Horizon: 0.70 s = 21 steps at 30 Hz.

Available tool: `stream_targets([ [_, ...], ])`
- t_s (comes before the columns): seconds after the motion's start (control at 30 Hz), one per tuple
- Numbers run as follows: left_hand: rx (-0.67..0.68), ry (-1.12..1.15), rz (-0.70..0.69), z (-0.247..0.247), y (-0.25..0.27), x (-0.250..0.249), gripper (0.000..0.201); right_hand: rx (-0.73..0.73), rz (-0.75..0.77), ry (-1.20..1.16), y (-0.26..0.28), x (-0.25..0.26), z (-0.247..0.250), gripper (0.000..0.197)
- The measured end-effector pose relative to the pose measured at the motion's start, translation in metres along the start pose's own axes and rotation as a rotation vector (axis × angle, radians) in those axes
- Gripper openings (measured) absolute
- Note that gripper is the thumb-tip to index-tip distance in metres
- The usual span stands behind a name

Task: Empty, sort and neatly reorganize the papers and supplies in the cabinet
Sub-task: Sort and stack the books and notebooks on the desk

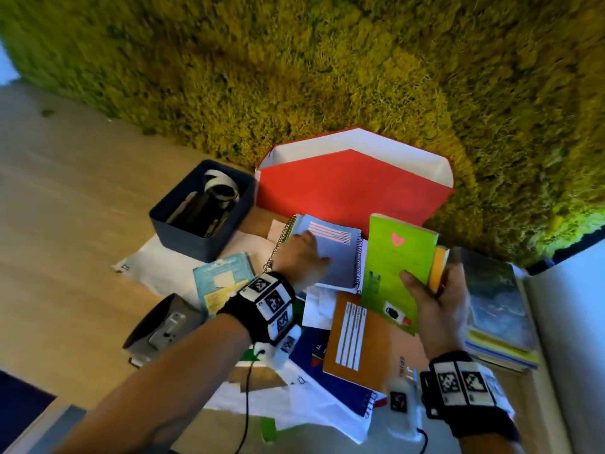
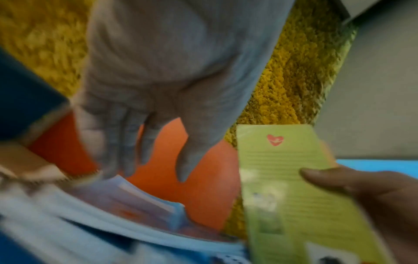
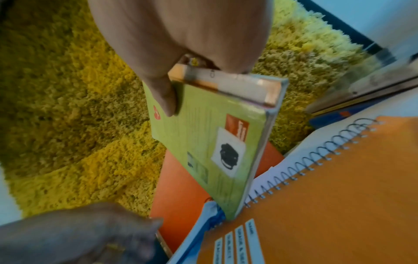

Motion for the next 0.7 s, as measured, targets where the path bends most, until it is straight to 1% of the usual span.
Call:
stream_targets([
  [0.07,0.016,-0.225,0.097,0.020,0.003,0.028,0.056,0.026,-0.011,-0.054,0.000,0.008,-0.012,0.028],
  [0.1,0.021,-0.310,0.130,0.027,0.006,0.039,0.057,0.042,-0.019,-0.065,0.000,0.010,-0.017,0.028],
  [0.13,0.042,-0.366,0.180,0.030,0.008,0.055,0.060,0.052,-0.024,-0.071,-0.002,0.011,-0.023,0.029],
  [0.17,0.063,-0.401,0.228,0.030,0.008,0.073,0.066,0.056,-0.027,-0.074,-0.005,0.011,-0.027,0.030],
  [0.23,0.086,-0.311,0.409,0.022,0.007,0.124,0.094,0.045,-0.028,-0.072,-0.011,0.012,-0.031,0.028],
  [0.27,0.065,-0.247,0.490,0.019,0.005,0.144,0.109,0.031,-0.018,-0.067,-0.014,0.015,-0.031,0.027],
  [0.3,0.019,-0.176,0.537,0.018,0.002,0.162,0.118,0.009,-0.007,-0.058,-0.017,0.019,-0.030,0.028],
  [0.33,-0.042,-0.122,0.575,0.015,-0.003,0.183,0.119,-0.016,0.003,-0.050,-0.019,0.022,-0.028,0.031],
  [0.37,-0.050,-0.096,0.608,0.013,-0.004,0.194,0.115,-0.036,0.013,-0.040,-0.021,0.026,-0.027,0.034],
  [0.4,-0.042,-0.114,0.638,0.015,0.000,0.194,0.112,-0.051,0.023,-0.036,-0.022,0.031,-0.027,0.035],
  [0.47,-0.013,-0.133,0.682,0.011,0.003,0.192,0.114,-0.078,0.036,-0.030,-0.023,0.038,-0.029,0.036],
  [0.5,0.003,-0.159,0.704,0.015,0.007,0.188,0.118,-0.083,0.045,-0.029,-0.023,0.041,-0.031,0.035],
  [0.53,0.008,-0.198,0.723,0.018,0.010,0.182,0.112,-0.080,0.053,-0.029,-0.022,0.045,-0.035,0.035],
  [0.6,0.029,-0.180,0.682,0.021,0.011,0.170,0.102,-0.060,0.068,-0.039,-0.020,0.049,-0.043,0.034],
  [0.63,0.061,-0.192,0.641,0.022,0.010,0.165,0.099,-0.051,0.071,-0.039,-0.019,0.051,-0.047,0.034],
  [0.7,0.090,-0.225,0.608,0.029,0.014,0.157,0.094,-0.029,0.069,-0.023,-0.015,0.052,-0.055,0.031],
])
Point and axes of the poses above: each hand's wrist, its own y-axis away from the middle knuckle, its own z-axis out of the back of the hand, x = y × z, the point moved 9 cm from there along -y, towards the middle knuckle, and after that the axes turned 15 degrees about y, right-handed, at the moved point
